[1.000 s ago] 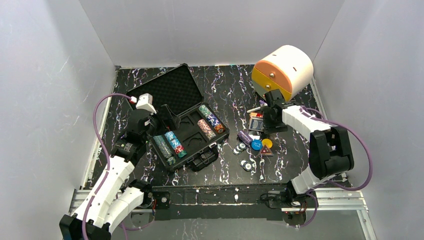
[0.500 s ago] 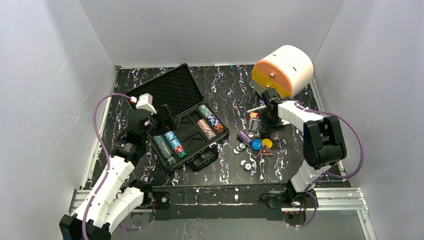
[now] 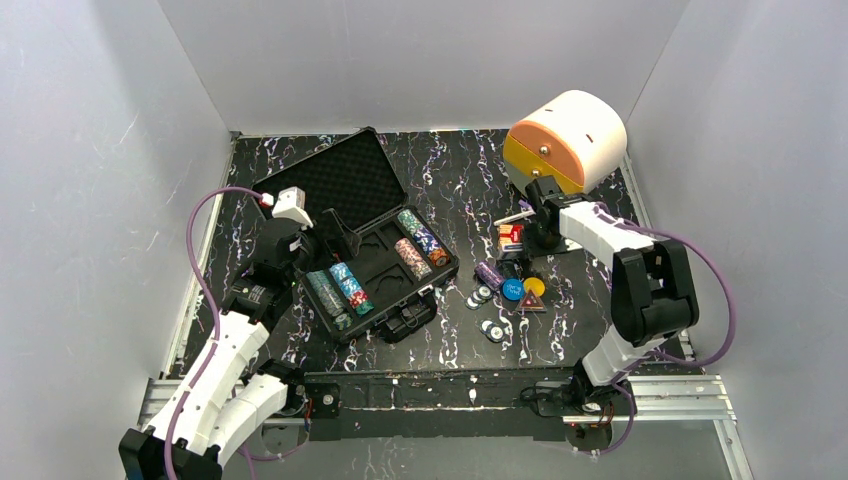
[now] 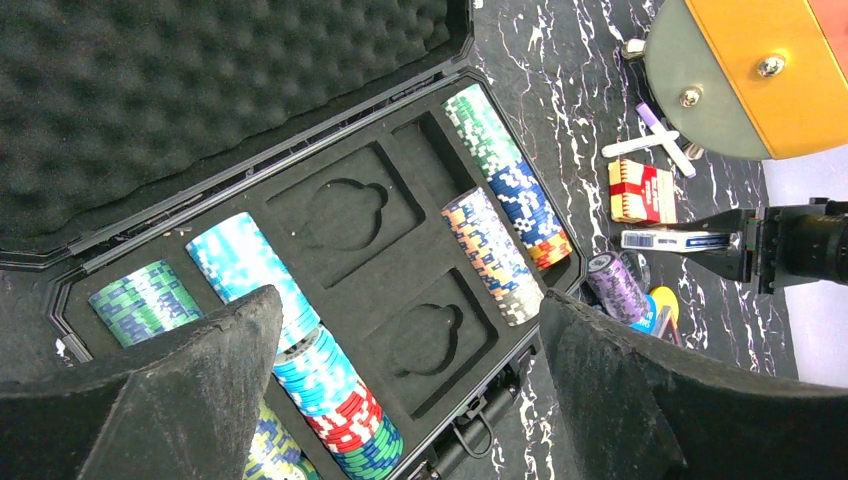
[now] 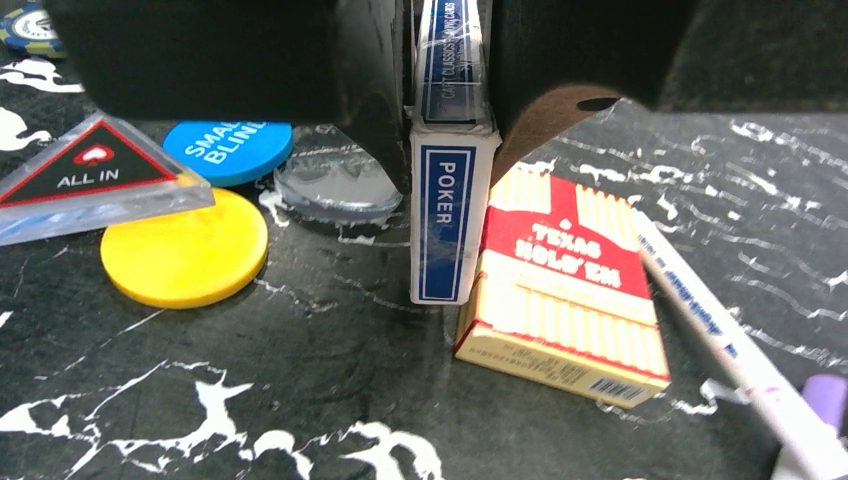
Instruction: Pack up texas hold em set
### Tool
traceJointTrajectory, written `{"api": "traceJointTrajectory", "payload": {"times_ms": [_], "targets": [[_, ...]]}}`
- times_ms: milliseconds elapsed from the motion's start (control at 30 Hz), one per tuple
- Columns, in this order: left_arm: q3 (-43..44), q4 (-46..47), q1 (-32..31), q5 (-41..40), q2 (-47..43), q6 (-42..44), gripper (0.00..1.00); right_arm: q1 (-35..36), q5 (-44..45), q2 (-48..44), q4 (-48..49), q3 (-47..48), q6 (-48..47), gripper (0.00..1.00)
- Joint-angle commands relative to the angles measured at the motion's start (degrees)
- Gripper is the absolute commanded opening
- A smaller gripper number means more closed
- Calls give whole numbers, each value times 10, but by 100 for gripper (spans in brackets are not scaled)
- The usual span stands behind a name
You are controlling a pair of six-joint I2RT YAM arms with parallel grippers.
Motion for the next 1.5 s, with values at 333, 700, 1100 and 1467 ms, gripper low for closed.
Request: {"api": "traceJointTrajectory", "payload": {"times_ms": [333,700,1100,1467], "targets": [[35,3,1,-20,-58,-58,98,4,-87,-227,186,-82,-121,30],[19,208,-8,231,40,-212,98,5,-275,-381,480,-164,-308,31],[68,470,-185,282,235,-346,98,11,-471,-402,627,-189,-307,26],[46,687,-217,354,327,-451,87,11,-500,-421,670,-196,-283,28]]}}
